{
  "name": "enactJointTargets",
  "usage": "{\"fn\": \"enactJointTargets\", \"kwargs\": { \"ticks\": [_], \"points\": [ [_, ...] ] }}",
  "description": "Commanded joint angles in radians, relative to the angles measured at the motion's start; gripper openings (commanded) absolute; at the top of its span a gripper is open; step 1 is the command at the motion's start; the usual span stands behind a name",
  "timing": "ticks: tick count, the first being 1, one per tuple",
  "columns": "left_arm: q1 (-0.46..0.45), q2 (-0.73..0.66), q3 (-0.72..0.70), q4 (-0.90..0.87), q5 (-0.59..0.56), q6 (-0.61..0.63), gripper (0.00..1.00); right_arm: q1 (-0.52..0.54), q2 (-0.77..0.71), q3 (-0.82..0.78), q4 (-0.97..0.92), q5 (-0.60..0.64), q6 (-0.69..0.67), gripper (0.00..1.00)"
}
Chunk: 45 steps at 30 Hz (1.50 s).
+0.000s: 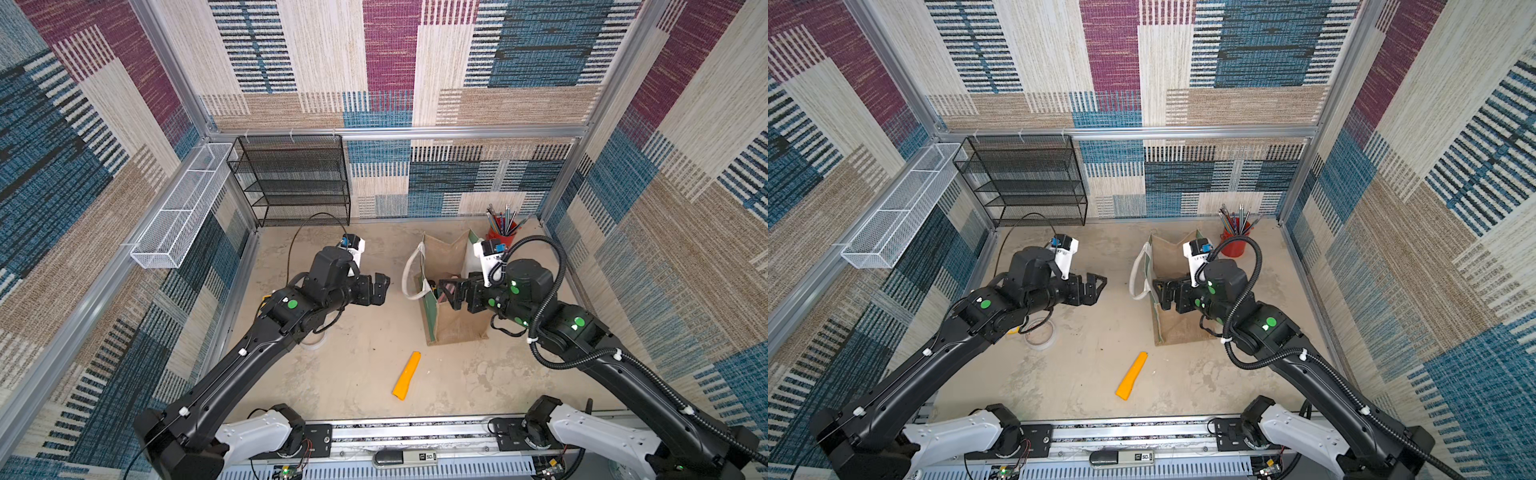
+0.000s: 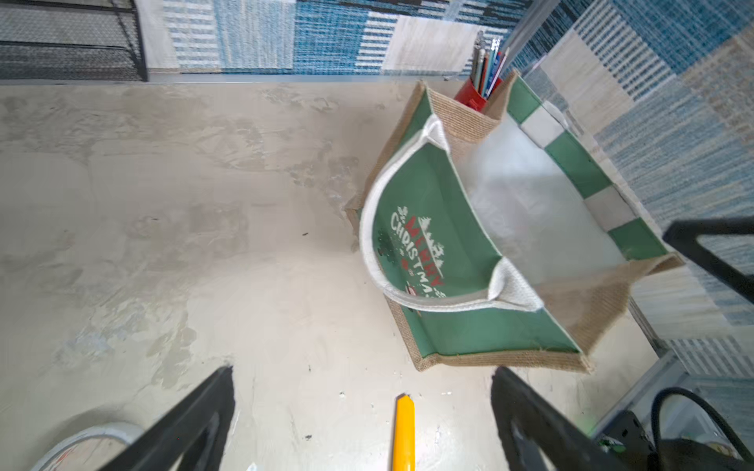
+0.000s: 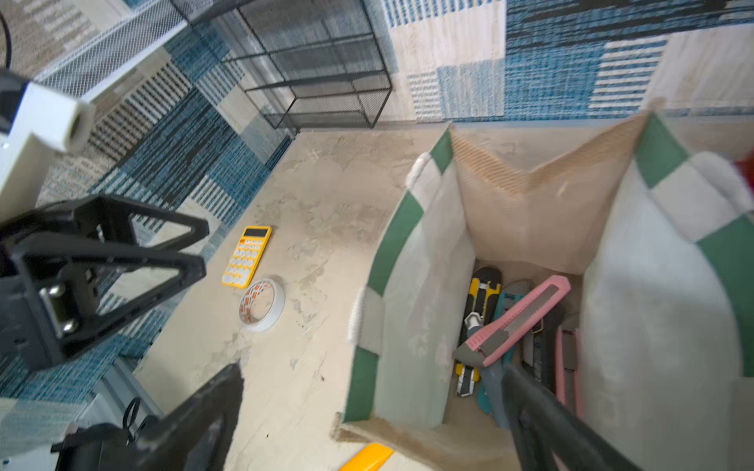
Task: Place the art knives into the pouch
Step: Place the utility knife in the pouch, then pick up the utility knife at the center of the board.
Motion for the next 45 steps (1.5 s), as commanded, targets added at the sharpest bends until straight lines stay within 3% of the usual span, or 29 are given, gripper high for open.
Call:
{"fn": "enactJointTargets", "kwargs": {
  "ticks": [1, 9, 24, 37, 42, 45],
  "points": [
    [0.024, -0.059, -0.055, -0.034, -0.023, -0.017, 0.99, 0.104, 0.059, 0.061, 0.005, 0.145, 0.002, 1.00],
    [0.087, -0.156, -0.150, -0.059, -0.011, -0.029, 0.99, 0.283, 0.251, 0.145, 0.073, 0.133, -0.025, 0.99],
    [0.169, -0.235, -0.258, -0.086, 0.014, -0.023, 0.99, 0.379, 0.487, 0.140, 0.101, -0.018, 0.041, 0.98],
    [0.201, -0.244, -0.280, -0.077, 0.069, -0.023, 0.99, 0.380, 0.415, -0.173, 0.081, -0.090, 0.277, 0.78],
    [0.203, -0.239, -0.286, -0.061, 0.092, -0.028, 0.99, 0.380, 0.342, -0.312, 0.097, -0.117, 0.387, 0.58],
    [0.203, -0.232, -0.288, -0.059, 0.107, -0.032, 0.99, 0.380, 0.343, -0.347, 0.118, -0.126, 0.429, 0.56]
  ]
}}
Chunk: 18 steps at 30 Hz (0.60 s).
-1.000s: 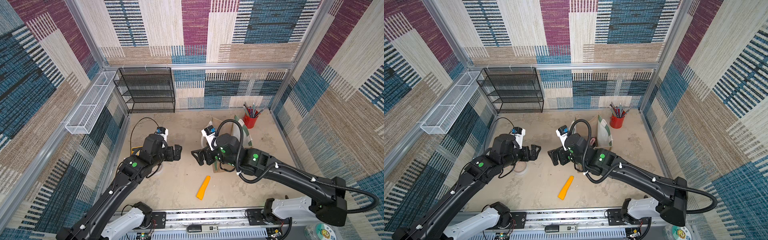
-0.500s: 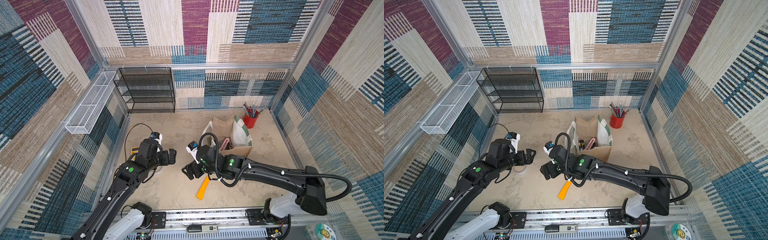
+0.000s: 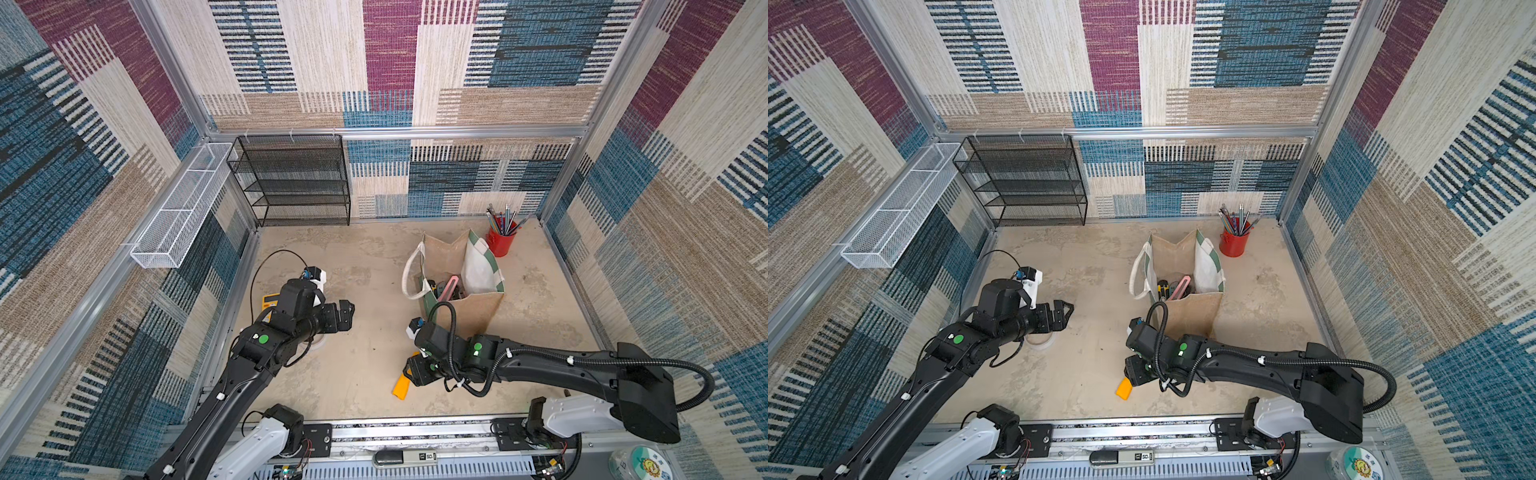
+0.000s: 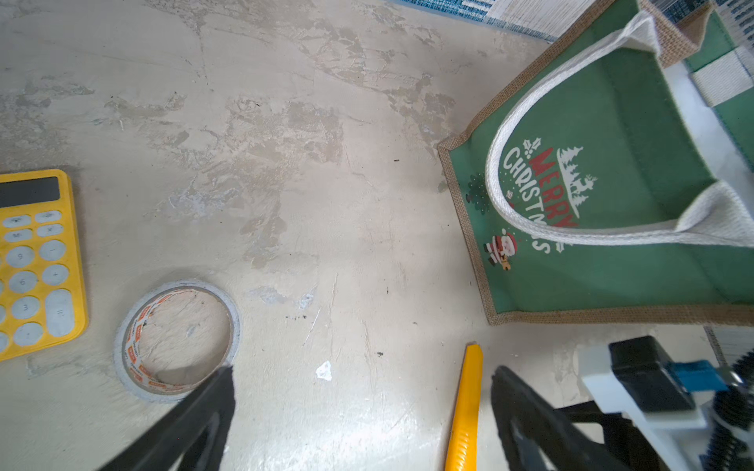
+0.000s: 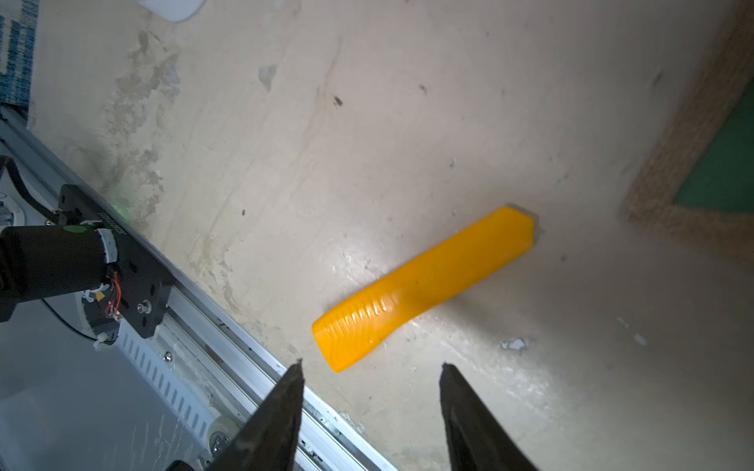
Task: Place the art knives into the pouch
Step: Pick up the utility knife at the center of the board.
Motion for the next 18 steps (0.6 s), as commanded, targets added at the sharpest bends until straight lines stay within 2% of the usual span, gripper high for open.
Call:
{"fn": "enactJointTargets", "kwargs": {
  "ticks": [1, 5, 9, 18],
  "points": [
    [0.002, 0.007, -0.003, 0.021, 0.036, -0.009, 0.99, 0.002, 0.002, -0.029, 0.054, -0.031, 0.087, 0.55],
    [0.003, 0.011, -0.005, 0.020, 0.044, -0.009, 0.99, 0.001, 0.041, -0.041, 0.103, -0.044, 0.096, 0.52],
    [0.003, 0.008, -0.006, 0.012, 0.043, -0.006, 0.99, 0.001, 0.079, -0.083, 0.196, -0.111, 0.104, 0.51],
    [0.003, -0.012, -0.023, 0.001, 0.028, -0.010, 0.99, 0.001, 0.190, -0.015, 0.168, -0.060, 0.080, 0.49]
  ]
}}
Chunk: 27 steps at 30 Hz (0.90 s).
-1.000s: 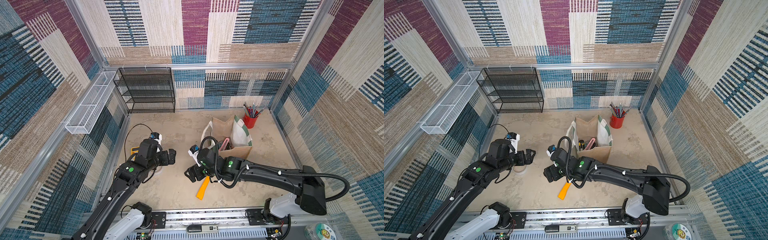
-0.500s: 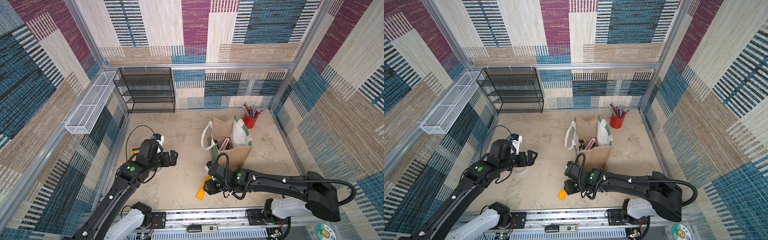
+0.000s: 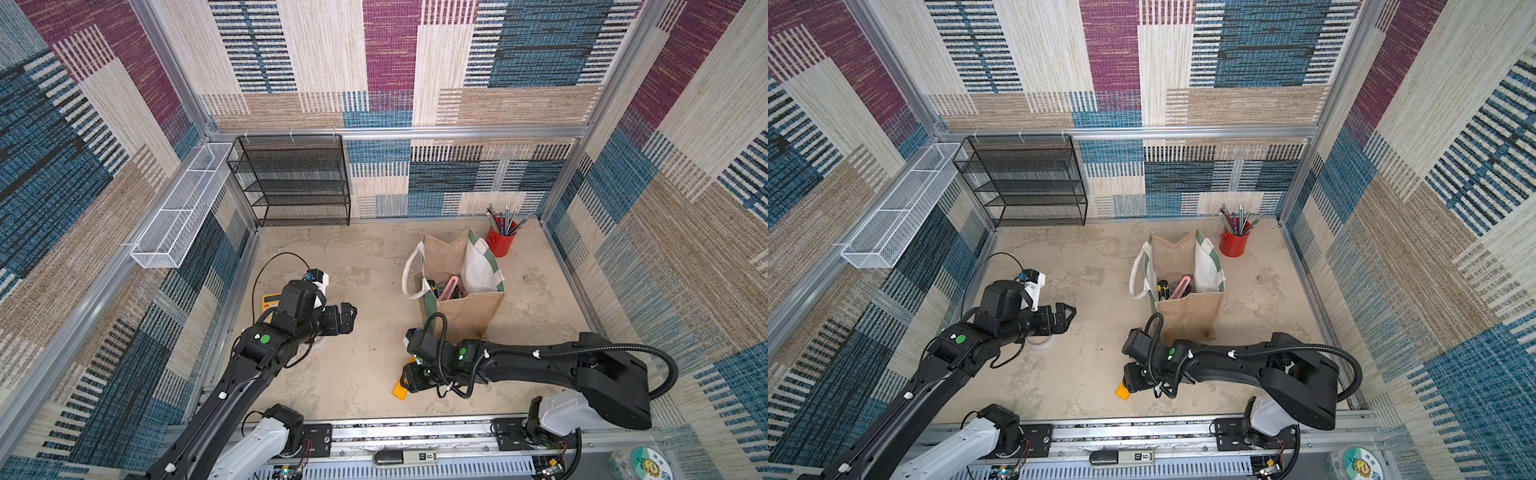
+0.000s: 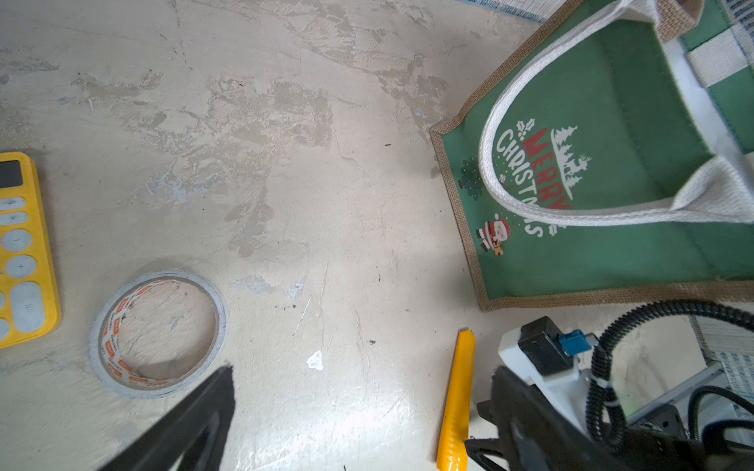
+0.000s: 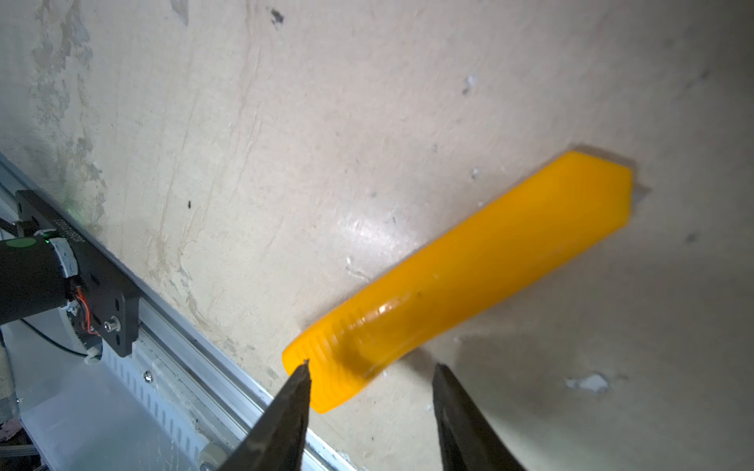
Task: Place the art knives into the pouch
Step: Pick up the utility knife at the center of the board.
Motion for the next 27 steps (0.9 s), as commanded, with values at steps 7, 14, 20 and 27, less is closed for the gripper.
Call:
{"fn": "enactJointTargets", "kwargs": {
  "ticks": [7, 14, 20, 27],
  "points": [
    [0.000, -0.005, -0.007, -0.002, -0.020, -0.007, 0.99, 0.000, 0.113, 0.092, -0.019, 0.086, -0.037, 0.46],
    [0.001, 0.001, -0.009, 0.000, -0.021, -0.007, 0.99, 0.001, 0.186, 0.148, -0.094, 0.190, -0.062, 0.44],
    [0.002, 0.002, -0.008, -0.005, -0.027, -0.004, 0.99, 0.001, 0.212, 0.161, -0.137, 0.238, -0.081, 0.42],
    [0.002, 0.001, -0.009, -0.007, -0.027, -0.004, 0.99, 0.007, 0.216, 0.175, -0.218, 0.292, -0.091, 0.42]
  ]
}}
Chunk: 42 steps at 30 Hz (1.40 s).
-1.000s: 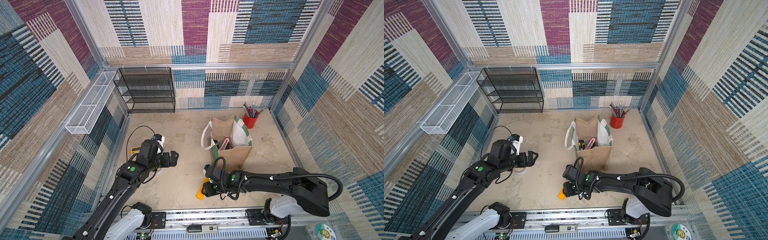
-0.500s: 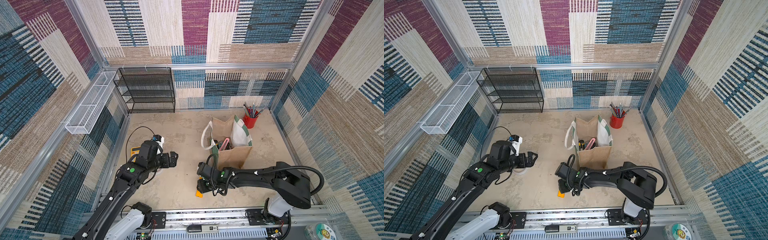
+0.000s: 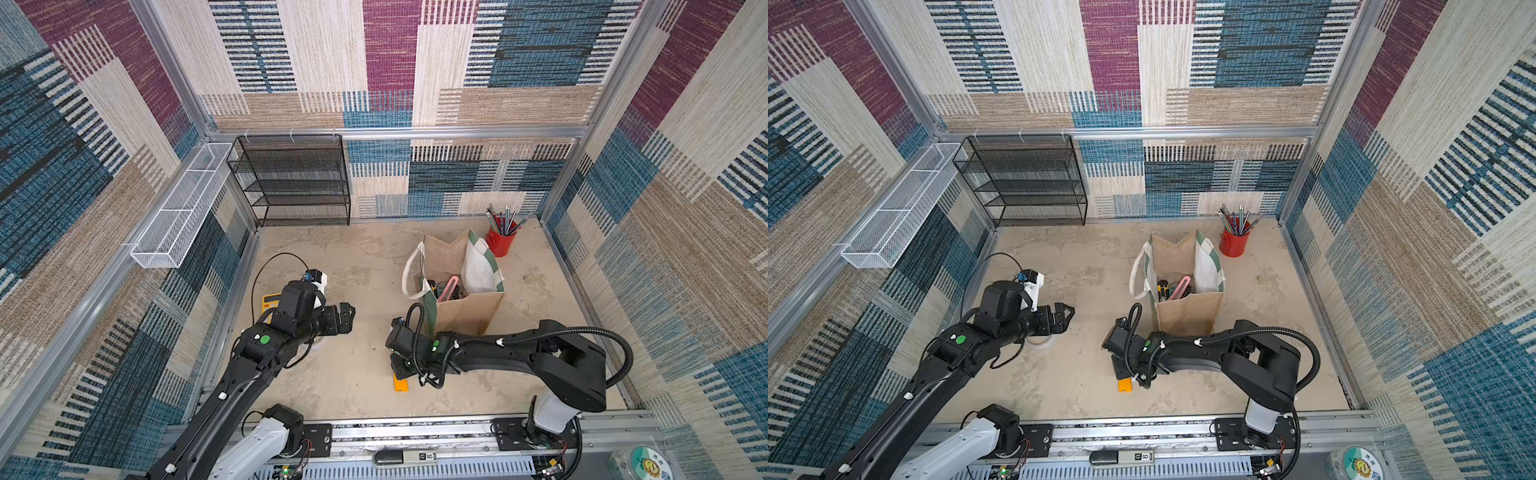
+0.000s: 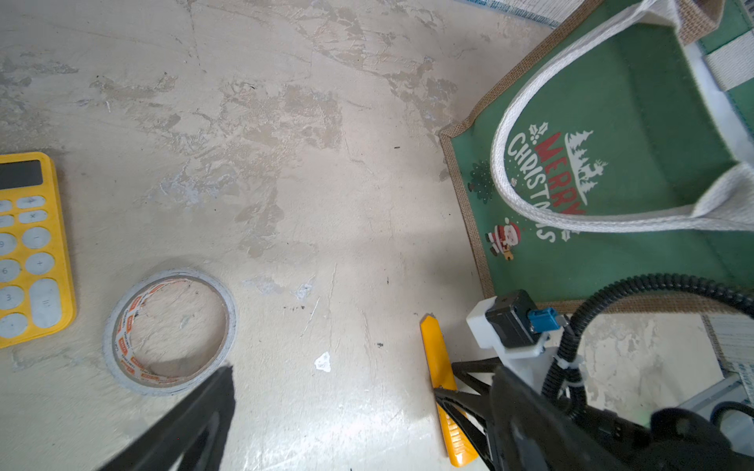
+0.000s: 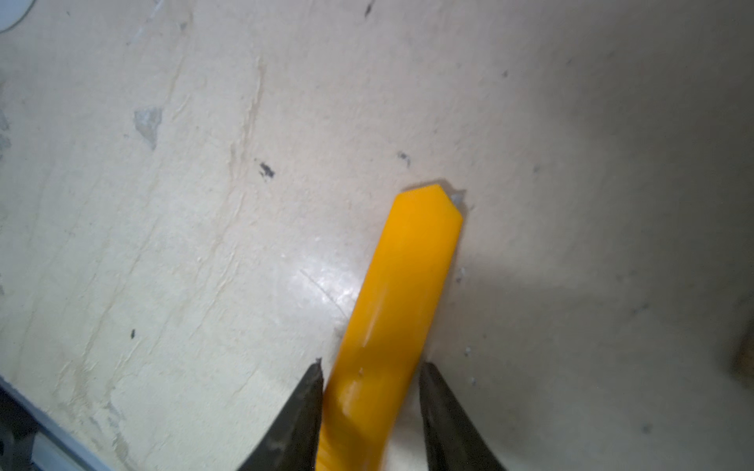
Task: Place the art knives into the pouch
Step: Pick up the utility knife at the center of the board.
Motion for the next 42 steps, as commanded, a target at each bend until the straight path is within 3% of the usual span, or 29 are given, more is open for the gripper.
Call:
{"fn": "enactJointTargets", "kwargs": {
  "ticks": [1, 10, 18, 24, 34, 38, 42],
  "points": [
    [0.000, 0.000, -0.004, -0.006, -0.002, -0.004, 0.99, 0.007, 0.011, -0.006, -0.183, 0.056, -0.001, 0.42],
    [0.000, -0.003, -0.005, -0.008, 0.000, -0.005, 0.99, 0.060, 0.012, -0.001, -0.237, 0.050, 0.026, 0.44],
    [0.000, -0.006, -0.004, -0.008, -0.003, -0.002, 0.99, 0.069, -0.106, -0.107, -0.188, -0.046, 0.080, 0.46],
    [0.000, 0.009, -0.011, 0.011, 0.015, -0.012, 0.99, 0.074, -0.078, -0.115, -0.185, -0.067, 0.067, 0.46],
    [0.000, 0.018, -0.003, 0.006, 0.014, -0.007, 0.99, 0.109, -0.053, -0.113, -0.272, -0.003, 0.052, 0.45],
    [0.000, 0.028, -0.004, 0.012, 0.020, -0.010, 0.99, 0.110, -0.057, -0.112, -0.268, 0.006, 0.051, 0.36],
    [0.000, 0.032, -0.004, 0.012, 0.020, -0.010, 0.99, 0.109, -0.046, -0.106, -0.254, 0.023, 0.047, 0.35]
  ]
}}
